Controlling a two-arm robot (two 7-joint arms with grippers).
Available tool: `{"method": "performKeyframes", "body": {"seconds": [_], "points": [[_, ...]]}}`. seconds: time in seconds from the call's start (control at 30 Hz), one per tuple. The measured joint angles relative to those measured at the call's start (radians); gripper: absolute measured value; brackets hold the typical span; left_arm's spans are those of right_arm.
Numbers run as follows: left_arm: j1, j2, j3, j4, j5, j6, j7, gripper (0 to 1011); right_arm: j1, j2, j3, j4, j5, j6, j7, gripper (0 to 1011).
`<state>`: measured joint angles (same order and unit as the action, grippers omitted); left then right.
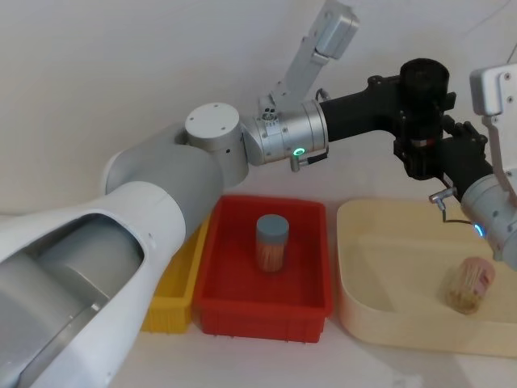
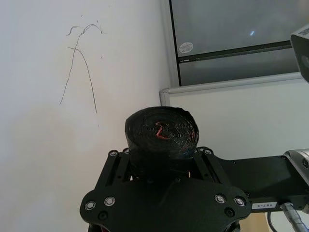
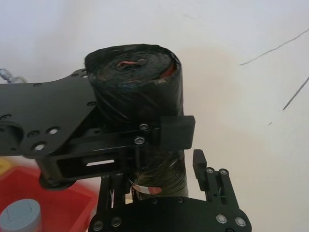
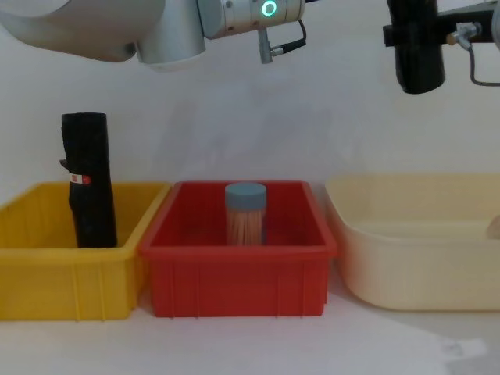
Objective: Pick up the garbage bag with the one hand and transfer it to the other hand.
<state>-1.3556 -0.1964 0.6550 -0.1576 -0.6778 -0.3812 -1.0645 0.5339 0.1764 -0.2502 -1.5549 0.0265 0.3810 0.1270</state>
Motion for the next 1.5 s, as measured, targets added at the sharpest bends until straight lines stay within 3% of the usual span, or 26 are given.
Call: {"method": "performKeyframes", "body": {"seconds": [0.67,1.5], "points": [[0.000,0.000,0.000,0.001,0.000,0.000,0.000,453,0.015,-0.015,0.003,0.023,-0.014,-0.002,-0.028,612],[0.000,0.000,0.000,0.001,0.001,0.001,-0.001,477,0.009,-0.010,0.013,0.015,-0.018,0.010,-0.020,611]]}}
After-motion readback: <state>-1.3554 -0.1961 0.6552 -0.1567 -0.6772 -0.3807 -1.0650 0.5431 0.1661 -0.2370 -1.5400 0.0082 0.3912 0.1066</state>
